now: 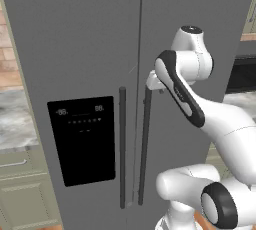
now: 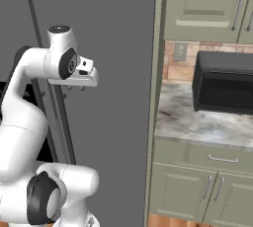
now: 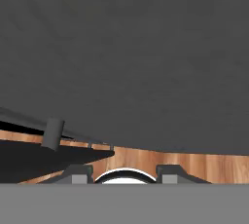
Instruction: Open the freezer door, pick up the ice cube tray from the freezer, and place it on the dining counter.
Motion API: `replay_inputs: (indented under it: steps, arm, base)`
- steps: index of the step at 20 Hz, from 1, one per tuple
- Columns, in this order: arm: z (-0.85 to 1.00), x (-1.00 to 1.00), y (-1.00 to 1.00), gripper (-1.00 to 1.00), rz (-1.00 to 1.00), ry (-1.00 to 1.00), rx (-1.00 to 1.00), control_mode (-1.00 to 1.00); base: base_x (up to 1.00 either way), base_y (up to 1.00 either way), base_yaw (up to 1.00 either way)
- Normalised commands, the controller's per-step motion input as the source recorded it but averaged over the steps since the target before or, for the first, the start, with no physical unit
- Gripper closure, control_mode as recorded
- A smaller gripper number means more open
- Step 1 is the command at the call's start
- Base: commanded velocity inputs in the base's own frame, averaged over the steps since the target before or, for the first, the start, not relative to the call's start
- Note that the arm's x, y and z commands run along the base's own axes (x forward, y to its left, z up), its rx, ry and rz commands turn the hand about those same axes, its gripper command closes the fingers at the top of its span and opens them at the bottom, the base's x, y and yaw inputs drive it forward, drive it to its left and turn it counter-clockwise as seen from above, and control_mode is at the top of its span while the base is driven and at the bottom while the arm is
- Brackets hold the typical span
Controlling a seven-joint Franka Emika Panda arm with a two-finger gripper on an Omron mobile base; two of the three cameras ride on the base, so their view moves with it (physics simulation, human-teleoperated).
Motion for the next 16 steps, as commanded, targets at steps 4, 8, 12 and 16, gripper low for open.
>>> replay_inputs:
  steps: [4, 8, 12, 16]
  arm:
    - [0.0, -0.2, 0.0, -1.0, -0.01, 0.0, 0.0, -1.0]
    - [0.0, -0.62, 0.0, -1.0, -0.07, 0.02, 0.0, -1.0]
    - [0.0, -0.92, -0.13, -1.0, -0.08, 0.01, 0.0, -1.0]
    - [0.0, -0.89, -0.11, -1.0, -0.08, 0.02, 0.0, -1.0]
  base:
    - [0.0, 0.0, 0.0]
    - [0.0, 0.0, 0.0]
    - [0.0, 0.0, 0.0]
    - [0.0, 0.0, 0.0]
